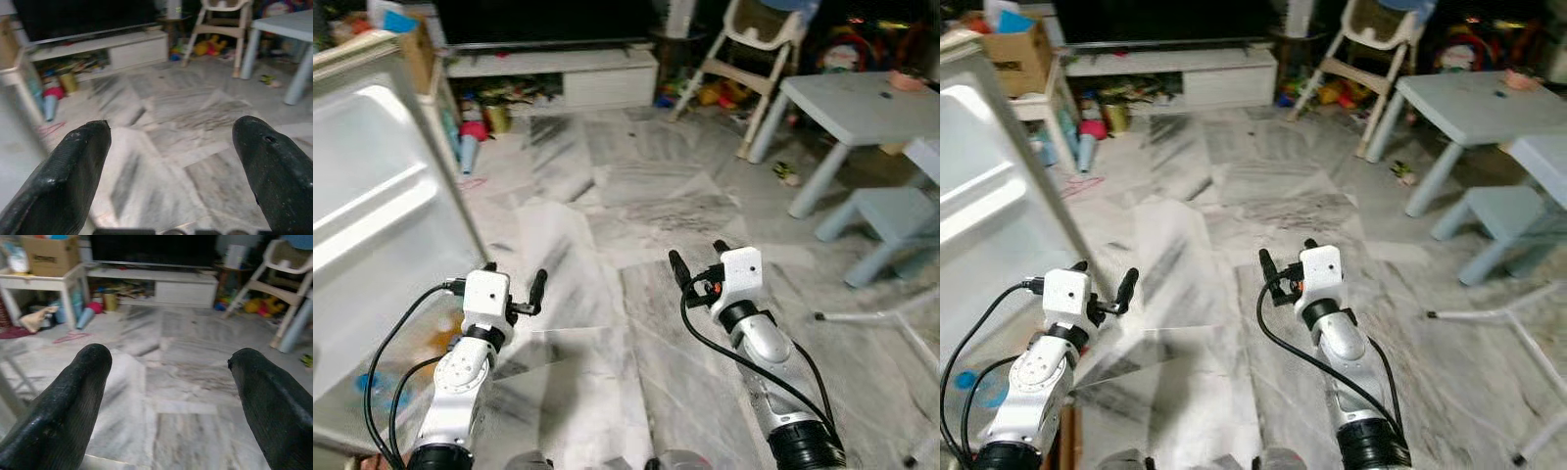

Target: Restocking fridge

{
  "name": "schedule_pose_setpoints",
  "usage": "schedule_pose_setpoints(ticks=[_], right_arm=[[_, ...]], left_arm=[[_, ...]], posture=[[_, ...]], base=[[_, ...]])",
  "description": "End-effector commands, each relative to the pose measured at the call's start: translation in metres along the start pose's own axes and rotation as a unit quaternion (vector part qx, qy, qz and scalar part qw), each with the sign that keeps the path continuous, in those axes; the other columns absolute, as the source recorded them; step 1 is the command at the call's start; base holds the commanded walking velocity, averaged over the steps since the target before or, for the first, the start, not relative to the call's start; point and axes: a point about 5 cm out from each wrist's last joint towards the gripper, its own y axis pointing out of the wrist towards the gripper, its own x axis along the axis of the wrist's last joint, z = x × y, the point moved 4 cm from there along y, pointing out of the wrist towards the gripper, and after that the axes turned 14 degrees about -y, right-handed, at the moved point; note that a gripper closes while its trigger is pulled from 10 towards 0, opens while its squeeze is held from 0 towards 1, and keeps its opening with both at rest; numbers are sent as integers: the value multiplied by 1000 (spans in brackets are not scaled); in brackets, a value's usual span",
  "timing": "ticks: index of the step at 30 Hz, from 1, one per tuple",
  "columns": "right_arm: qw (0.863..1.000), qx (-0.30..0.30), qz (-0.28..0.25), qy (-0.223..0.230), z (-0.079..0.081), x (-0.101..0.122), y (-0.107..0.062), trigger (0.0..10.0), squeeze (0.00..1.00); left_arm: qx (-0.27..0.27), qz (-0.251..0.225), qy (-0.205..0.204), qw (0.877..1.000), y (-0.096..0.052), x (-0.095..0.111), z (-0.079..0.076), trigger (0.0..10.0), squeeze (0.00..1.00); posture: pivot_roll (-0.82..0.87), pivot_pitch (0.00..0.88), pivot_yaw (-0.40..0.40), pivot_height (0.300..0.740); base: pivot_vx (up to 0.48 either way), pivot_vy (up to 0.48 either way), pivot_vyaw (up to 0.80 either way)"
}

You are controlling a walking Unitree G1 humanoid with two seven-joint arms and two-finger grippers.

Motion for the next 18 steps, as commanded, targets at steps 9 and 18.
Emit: schedule_pose_setpoints(ticks=[9, 18], right_arm=[[1000, -17, -7, -7, -8, 3, 0, 10000, 0], [1000, -20, -14, -8, -10, 7, 2, 10000, 0]], left_arm=[[-12, -4, -2, 1000, 4, 4, -7, 10000, 0], [-2, -13, 10, 1000, 2, 13, 4, 10000, 0]], posture=[[-24, 5, -46, 740], [-15, 28, -41, 740]], base=[[254, -213, -800], [381, 0, -204]])
